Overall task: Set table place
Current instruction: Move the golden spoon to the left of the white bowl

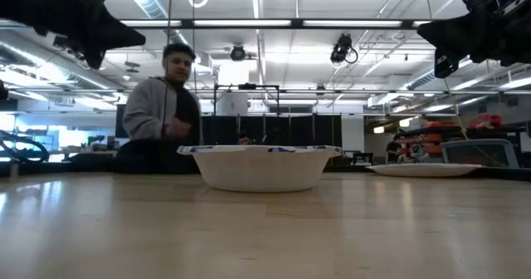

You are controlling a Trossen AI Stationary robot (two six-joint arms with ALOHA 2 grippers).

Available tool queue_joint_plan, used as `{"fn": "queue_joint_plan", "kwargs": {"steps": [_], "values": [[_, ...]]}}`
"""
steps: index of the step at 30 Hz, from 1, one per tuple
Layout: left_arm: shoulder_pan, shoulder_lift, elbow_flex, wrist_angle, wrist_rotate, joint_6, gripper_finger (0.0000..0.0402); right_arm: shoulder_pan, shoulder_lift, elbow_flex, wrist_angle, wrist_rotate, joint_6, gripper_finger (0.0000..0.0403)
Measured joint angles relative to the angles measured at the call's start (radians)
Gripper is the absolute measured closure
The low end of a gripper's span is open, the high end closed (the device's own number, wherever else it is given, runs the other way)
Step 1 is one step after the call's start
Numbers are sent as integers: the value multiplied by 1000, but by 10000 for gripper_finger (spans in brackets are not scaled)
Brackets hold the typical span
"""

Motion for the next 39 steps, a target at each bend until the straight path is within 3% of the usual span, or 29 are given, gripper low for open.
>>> {"fn": "queue_joint_plan", "kwargs": {"steps": [6, 17, 26, 39], "values": [[0, 197, 271, -333, 18, -79, 401, 0, 0, 0, 0, 0, -1, 389], [-71, 542, 636, -828, 263, -340, 401, 0, 0, 0, 0, 0, -2, 389], [-231, 666, 689, -919, 485, -659, 401, 0, 0, 0, -1, 0, -2, 389], [-493, 784, 688, -966, 573, -1169, 399, 0, 0, 0, -1, -1, -2, 389]]}}
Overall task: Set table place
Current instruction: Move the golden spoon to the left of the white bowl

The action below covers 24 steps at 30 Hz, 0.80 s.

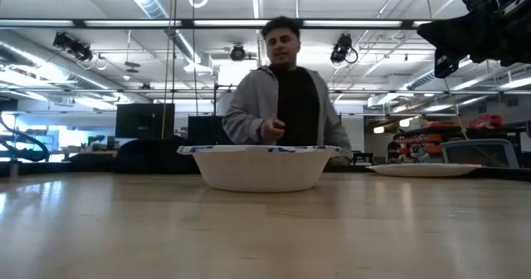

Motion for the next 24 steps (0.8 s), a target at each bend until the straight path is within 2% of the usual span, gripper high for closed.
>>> {"fn": "queue_joint_plan", "kwargs": {"steps": [7, 11, 17, 24], "values": [[-137, 68, 0, 20, 38, -192, 399, 0, 0, 0, 0, -2, 0, 389], [-190, 93, -1, 79, 38, -258, 384, 0, 0, 0, 0, -2, 0, 389], [-231, 130, -1, 128, 34, -344, 340, 0, 0, 0, 0, -2, 0, 389], [-259, 168, -1, 133, 35, -374, 260, 0, 0, 0, 0, -2, 0, 389]]}}
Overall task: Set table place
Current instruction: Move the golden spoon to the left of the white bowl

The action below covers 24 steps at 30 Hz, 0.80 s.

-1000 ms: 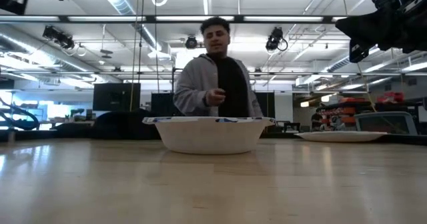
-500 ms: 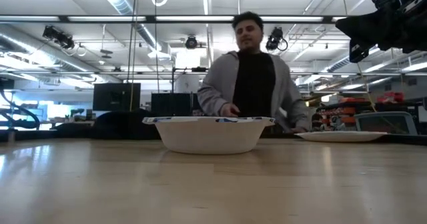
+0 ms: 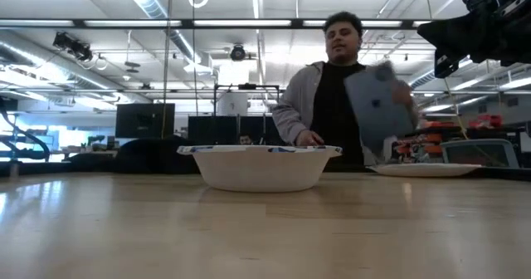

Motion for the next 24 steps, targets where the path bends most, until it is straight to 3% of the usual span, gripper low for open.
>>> {"fn": "queue_joint_plan", "kwargs": {"steps": [5, 24], "values": [[-1, 35, 0, 4, 2, -2, 234, 0, 0, 0, 0, 2, 3, 389], [-1, 236, 0, 45, 6, 39, 244, 0, 0, 0, 0, 2, 3, 389]]}}
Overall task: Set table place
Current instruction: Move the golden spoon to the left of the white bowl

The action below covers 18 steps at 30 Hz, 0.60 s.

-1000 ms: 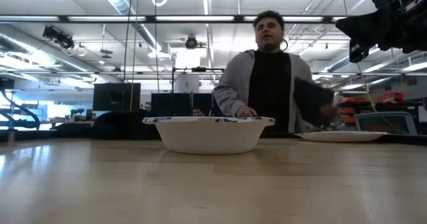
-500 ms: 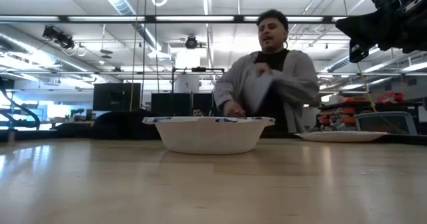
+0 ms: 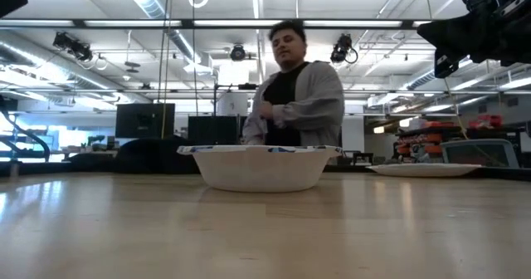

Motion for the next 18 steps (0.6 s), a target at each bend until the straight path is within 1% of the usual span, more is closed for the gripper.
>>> {"fn": "queue_joint_plan", "kwargs": {"steps": [4, 10, 16, 18], "values": [[-8, 26, -10, 12, -19, 25, 244, 0, 0, 0, 0, 0, 0, 389], [-54, 28, -152, 235, -26, -65, 252, 0, 0, 0, 0, 0, 0, 389], [-88, 28, -250, 293, -26, -148, 261, 0, 0, 0, 0, 0, 1, 389], [-92, 28, -282, 368, -26, -157, 263, 0, 0, 0, 0, 0, 1, 389]]}}
